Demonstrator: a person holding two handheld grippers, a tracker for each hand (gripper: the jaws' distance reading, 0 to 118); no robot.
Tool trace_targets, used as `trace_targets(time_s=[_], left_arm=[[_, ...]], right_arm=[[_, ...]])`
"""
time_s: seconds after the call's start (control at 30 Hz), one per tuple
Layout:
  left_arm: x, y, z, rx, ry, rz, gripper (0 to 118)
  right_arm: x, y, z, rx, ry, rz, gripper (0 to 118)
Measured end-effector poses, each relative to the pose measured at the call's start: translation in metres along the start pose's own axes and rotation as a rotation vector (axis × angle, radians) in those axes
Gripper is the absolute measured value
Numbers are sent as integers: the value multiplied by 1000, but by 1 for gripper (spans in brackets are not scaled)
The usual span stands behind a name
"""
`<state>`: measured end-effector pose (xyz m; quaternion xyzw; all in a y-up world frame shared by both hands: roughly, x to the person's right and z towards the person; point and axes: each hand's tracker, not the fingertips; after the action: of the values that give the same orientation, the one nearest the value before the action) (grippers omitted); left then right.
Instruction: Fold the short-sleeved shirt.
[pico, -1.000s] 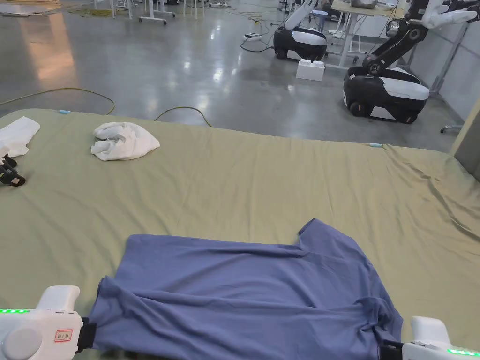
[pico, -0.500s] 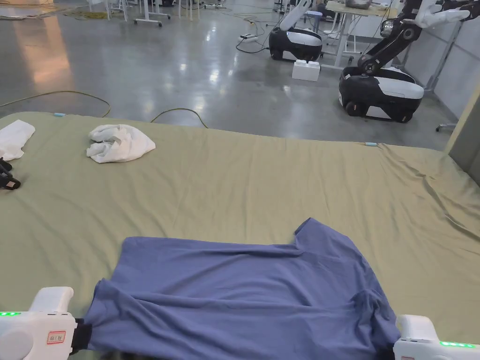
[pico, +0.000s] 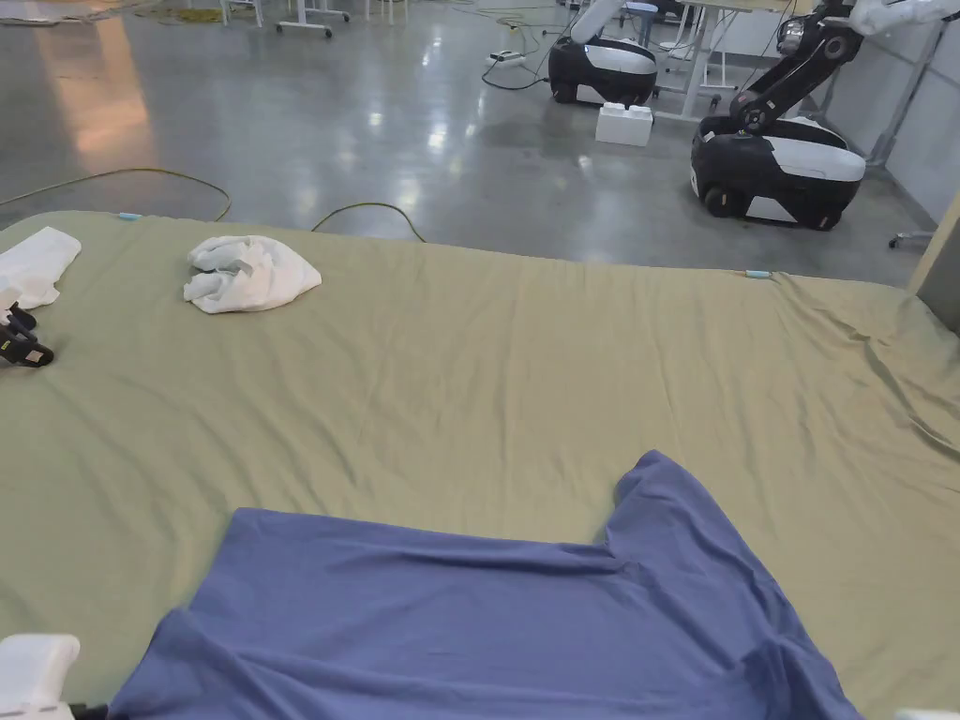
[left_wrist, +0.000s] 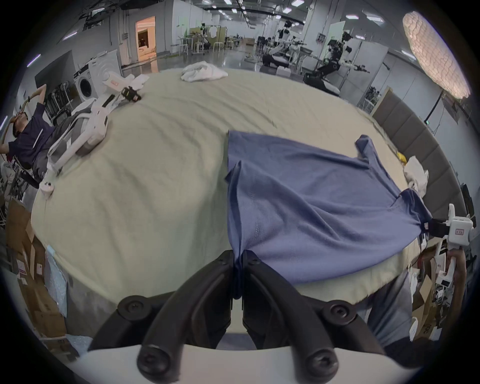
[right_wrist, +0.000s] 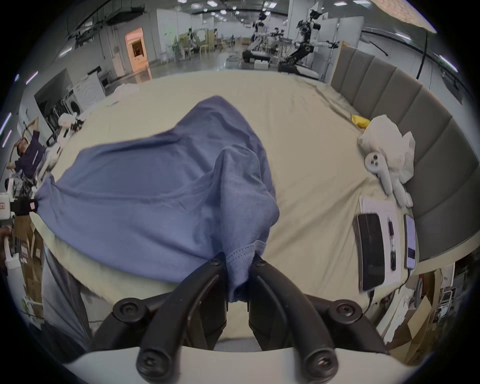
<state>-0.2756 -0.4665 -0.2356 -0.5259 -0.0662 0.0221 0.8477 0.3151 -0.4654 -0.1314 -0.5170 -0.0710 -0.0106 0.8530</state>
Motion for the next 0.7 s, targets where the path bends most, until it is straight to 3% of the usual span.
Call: trace_targets(time_s=[0.3,0.43,0.5,0.53,0.57,0.7], left_arm=[[-4,-46,-60,-121,47,29,7],[-7,-42,-63,-115,41,56,7],[-9,-39,-60,-115,28,66,7],[-10,-37,-58,-114,21,76,11],[-12,-34,-56,-109,20,85,18],[-1,-18,-37,65,-9,67,55]], right_arm=[[-7,-47,-50,-103,3,-34,14],[-4,-45,-47,-75,-10,-48,22],[-5,-41,-39,-25,-79,-25,48],[-1,-37,-31,30,-98,-25,70],[-1,-34,-26,66,-104,-35,77],[-8,-4,2,227,-92,-91,76]])
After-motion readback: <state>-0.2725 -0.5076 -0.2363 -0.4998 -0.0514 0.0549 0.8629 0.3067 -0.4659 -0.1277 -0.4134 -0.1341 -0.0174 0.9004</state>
